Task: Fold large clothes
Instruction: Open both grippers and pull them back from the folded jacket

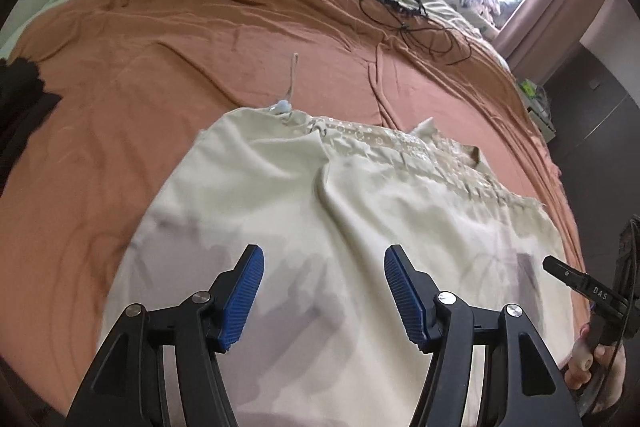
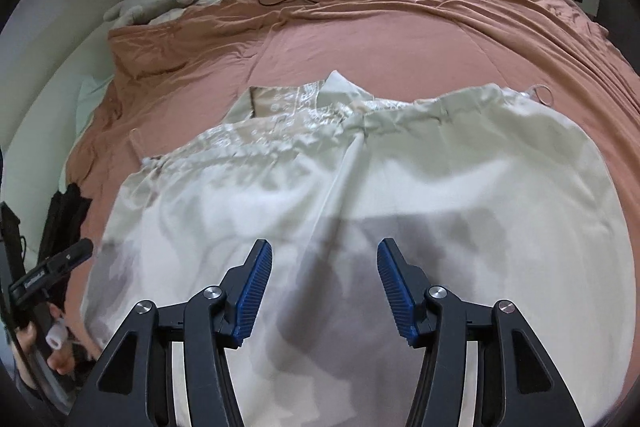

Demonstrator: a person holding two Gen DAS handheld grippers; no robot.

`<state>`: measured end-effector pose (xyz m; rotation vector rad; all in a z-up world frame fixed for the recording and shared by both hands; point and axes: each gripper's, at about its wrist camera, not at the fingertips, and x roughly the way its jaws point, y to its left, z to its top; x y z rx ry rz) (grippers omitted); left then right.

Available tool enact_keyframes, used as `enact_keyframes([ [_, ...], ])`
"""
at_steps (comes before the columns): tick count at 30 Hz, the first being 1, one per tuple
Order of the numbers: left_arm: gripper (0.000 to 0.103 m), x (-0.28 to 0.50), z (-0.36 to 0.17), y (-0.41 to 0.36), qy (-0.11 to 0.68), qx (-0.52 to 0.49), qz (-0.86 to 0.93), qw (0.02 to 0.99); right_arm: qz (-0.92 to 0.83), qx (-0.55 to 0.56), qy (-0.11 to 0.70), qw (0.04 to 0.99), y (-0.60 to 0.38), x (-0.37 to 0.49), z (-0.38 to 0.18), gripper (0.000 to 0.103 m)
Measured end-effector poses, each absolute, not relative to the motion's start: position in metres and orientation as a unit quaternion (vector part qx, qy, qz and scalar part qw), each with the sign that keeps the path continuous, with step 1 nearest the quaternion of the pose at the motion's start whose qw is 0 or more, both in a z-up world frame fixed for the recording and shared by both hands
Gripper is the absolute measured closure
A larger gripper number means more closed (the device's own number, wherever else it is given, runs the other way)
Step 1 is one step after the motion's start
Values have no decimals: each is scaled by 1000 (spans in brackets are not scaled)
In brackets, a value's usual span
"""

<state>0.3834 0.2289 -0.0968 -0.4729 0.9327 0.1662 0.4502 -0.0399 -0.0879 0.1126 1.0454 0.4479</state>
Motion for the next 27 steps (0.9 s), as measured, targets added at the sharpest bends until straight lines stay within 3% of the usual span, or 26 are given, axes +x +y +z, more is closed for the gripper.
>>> enact_keyframes([
  [13,39,285,-82,236,416,-254,82,870,231,52,476,847,-37,364,-62,48],
  [27,39,229,-117,261,404,-323,104,850,253,40,486,836,-30,321,-89,48],
])
